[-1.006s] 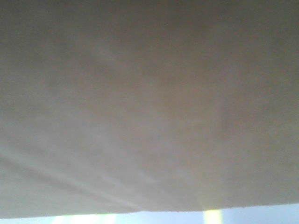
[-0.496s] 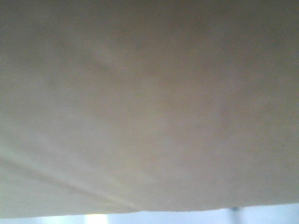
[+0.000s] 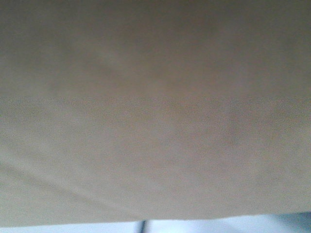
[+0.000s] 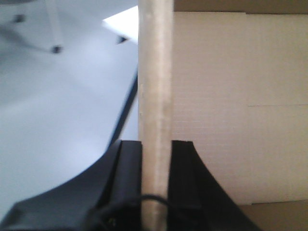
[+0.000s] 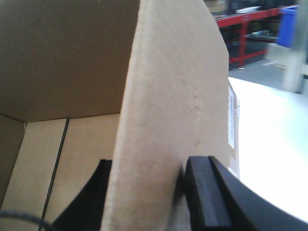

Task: Grab box from left shelf to table start
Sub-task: 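Keep holding the box with both grippers while approaching the white table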

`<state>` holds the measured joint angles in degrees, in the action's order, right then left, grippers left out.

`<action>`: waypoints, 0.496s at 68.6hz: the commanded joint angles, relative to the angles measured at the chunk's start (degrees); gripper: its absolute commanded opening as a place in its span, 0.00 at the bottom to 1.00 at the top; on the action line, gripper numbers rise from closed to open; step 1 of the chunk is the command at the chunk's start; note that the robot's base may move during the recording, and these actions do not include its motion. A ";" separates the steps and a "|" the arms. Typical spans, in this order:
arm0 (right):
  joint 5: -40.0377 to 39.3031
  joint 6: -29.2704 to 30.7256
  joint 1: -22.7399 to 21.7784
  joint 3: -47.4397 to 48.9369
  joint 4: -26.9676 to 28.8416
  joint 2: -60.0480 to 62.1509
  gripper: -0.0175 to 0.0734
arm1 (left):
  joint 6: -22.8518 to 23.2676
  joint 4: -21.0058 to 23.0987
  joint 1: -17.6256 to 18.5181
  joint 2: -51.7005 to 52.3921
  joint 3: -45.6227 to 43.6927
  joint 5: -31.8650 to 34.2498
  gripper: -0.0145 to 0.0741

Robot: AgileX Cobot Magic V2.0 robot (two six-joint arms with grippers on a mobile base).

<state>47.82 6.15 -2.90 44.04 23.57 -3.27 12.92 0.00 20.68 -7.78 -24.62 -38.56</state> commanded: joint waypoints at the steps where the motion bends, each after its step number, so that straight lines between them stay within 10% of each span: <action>1: -7.31 -0.70 -0.03 1.54 1.23 -0.73 0.25 | -0.41 -2.21 0.08 -0.76 -0.74 0.23 0.05; 34: -7.38 -0.70 -0.03 1.54 1.23 -0.73 0.25 | -0.41 -2.21 0.08 -0.76 -0.74 0.23 0.05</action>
<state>47.82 6.15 -2.90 44.04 23.57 -3.27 12.92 0.00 20.68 -7.78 -24.62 -38.56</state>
